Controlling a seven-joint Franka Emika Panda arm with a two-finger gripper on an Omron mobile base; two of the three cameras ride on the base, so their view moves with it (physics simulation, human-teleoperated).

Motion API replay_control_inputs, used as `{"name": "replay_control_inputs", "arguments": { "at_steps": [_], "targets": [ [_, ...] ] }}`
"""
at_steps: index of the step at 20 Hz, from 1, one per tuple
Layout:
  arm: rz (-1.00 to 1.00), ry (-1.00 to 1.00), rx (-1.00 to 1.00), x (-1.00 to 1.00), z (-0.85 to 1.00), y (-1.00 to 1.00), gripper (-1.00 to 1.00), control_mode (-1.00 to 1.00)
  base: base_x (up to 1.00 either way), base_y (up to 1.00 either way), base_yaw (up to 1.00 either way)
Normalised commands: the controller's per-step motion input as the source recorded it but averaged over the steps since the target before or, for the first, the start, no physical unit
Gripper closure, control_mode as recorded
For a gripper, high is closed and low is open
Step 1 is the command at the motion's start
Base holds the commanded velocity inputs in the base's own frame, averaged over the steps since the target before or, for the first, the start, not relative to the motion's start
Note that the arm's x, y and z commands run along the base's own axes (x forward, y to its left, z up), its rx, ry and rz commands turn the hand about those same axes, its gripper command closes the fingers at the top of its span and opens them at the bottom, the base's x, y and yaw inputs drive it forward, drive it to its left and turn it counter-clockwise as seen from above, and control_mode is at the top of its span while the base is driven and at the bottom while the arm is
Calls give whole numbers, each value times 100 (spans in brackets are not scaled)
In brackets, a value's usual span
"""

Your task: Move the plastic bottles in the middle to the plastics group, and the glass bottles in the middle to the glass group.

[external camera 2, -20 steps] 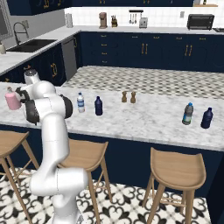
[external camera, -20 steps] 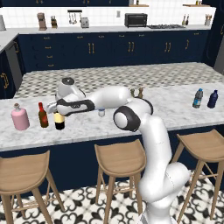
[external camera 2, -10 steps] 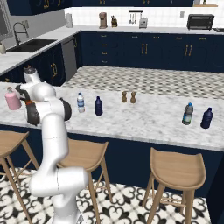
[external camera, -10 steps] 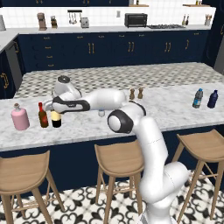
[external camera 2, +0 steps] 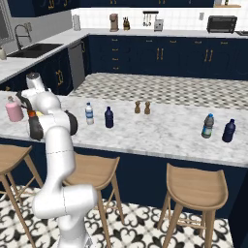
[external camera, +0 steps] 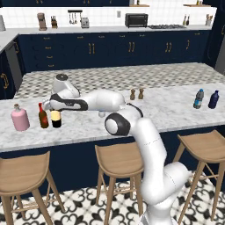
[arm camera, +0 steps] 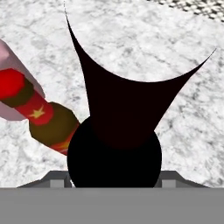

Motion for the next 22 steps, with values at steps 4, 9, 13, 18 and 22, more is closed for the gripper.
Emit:
{"name": "replay_control_inputs", "arguments": {
  "at_steps": [4, 9, 13, 18, 22],
  "targets": [
    [0, 0, 0, 0, 0, 0, 100, -100, 0, 0, 0],
    [0, 0, 0, -2, 0, 0, -100, -100, 0, 0, 0],
    [0, -1, 0, -24, 0, -21, -100, -100, 0, 0, 0],
    [0, -2, 0, -21, 0, -10, -100, -100, 0, 0, 0],
    [0, -6, 4, -31, 0, -19, -100, -100, 0, 0, 0]
  ]
}}
